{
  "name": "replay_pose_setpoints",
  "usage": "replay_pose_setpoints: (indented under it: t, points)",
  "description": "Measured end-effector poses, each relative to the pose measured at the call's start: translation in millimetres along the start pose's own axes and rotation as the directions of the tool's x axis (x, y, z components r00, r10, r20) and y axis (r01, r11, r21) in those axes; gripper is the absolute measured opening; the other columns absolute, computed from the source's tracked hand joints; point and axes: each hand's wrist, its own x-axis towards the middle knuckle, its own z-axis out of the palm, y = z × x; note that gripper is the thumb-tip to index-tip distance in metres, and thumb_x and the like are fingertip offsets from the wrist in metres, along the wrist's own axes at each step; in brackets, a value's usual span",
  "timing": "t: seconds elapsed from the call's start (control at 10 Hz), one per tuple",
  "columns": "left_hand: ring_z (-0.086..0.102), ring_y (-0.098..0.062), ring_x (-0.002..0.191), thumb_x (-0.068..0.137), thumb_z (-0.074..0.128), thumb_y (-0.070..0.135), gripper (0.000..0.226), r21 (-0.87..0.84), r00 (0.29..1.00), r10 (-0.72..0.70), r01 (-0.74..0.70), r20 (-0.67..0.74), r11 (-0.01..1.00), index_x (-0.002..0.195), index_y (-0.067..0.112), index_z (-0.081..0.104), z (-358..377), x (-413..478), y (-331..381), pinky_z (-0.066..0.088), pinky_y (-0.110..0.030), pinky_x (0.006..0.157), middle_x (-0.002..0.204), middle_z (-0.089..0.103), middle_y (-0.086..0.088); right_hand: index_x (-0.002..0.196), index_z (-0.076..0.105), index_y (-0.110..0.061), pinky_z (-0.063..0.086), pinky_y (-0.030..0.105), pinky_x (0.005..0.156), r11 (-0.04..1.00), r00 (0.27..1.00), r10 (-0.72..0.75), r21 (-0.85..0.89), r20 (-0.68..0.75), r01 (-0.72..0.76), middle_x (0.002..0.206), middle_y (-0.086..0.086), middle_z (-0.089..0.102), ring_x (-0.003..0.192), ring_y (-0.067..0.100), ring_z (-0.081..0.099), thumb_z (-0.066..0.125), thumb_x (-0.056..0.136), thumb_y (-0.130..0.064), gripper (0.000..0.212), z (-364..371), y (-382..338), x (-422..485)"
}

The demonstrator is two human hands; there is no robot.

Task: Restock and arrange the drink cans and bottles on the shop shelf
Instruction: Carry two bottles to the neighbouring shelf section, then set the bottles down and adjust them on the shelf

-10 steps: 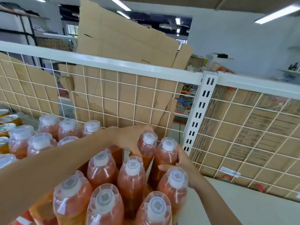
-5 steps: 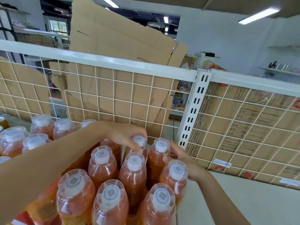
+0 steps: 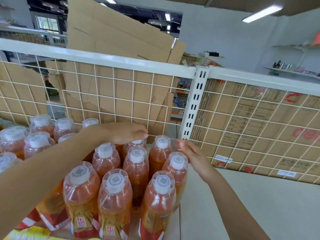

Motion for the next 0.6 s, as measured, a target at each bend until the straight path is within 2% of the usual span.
replay_pose_setpoints:
  t: [0.1,0.2,0.3,0.4,0.5,0.6]
  points:
    - [0.041,-0.015,0.128,0.097,0.042,0.038,0.044,0.028,0.999,-0.002,0.003,-0.039,1.000,0.139,0.028,0.037,6,-9,11,0.030,-0.026,0.102,0.145,0.039,0.004,0.116,0.054,-0.031,0.041,0.015,0.091,0.997,0.992,-0.068,-0.038,-0.104,0.064,0.124,-0.004,0.058,0.116,0.009,0.053,0.043,0.087,-0.045,0.034,-17,-6,-26]
    - [0.042,-0.013,0.127,0.093,0.045,0.046,0.051,0.059,0.984,0.084,-0.076,-0.157,0.995,0.140,0.027,0.035,10,-31,33,0.030,-0.024,0.103,0.144,0.041,0.007,0.113,0.051,-0.038,0.039,0.006,0.082,0.988,0.974,-0.142,-0.088,-0.178,0.128,0.116,-0.014,0.058,0.106,-0.009,0.053,0.047,0.088,-0.042,0.025,-44,-10,-55]
    - [0.050,-0.013,0.117,0.084,0.036,0.059,0.063,0.156,0.929,0.223,-0.183,-0.295,0.971,0.136,0.023,0.043,18,-48,63,0.035,-0.024,0.097,0.135,0.050,0.005,0.116,0.053,-0.036,0.042,0.018,0.091,0.972,0.946,-0.208,-0.160,-0.248,0.172,0.108,-0.024,0.057,0.100,-0.014,0.054,0.057,0.085,-0.052,0.035,-73,-9,-90]
    - [0.058,-0.024,0.104,0.083,0.026,0.065,0.072,0.249,0.897,0.269,-0.188,-0.350,0.950,0.133,0.019,0.048,33,-62,100,0.041,-0.033,0.088,0.126,0.057,-0.004,0.119,0.052,-0.040,0.039,0.015,0.089,0.937,0.924,-0.248,-0.315,-0.291,0.153,0.116,-0.023,0.057,0.112,0.000,0.054,0.055,0.079,-0.063,0.046,-103,-4,-136]
    - [0.057,-0.027,0.108,0.088,0.019,0.066,0.069,0.259,0.878,0.309,-0.223,-0.365,0.940,0.129,0.018,0.049,58,-68,142,0.045,-0.041,0.090,0.124,0.058,-0.007,0.122,0.050,-0.037,0.031,-0.001,0.082,0.846,0.899,-0.300,-0.524,-0.320,0.096,0.115,-0.024,0.054,0.103,0.001,0.053,0.058,0.085,-0.041,0.038,-138,3,-192]
    - [0.057,-0.025,0.110,0.089,0.032,0.053,0.055,0.270,0.865,0.365,-0.281,-0.344,0.921,0.126,0.017,0.050,91,-70,192,0.046,-0.040,0.092,0.125,0.058,-0.007,0.125,0.049,-0.033,0.032,0.002,0.074,0.778,0.864,-0.326,-0.628,-0.384,0.014,0.109,-0.030,0.048,0.089,0.015,0.056,0.061,0.087,-0.032,0.040,-170,12,-251]
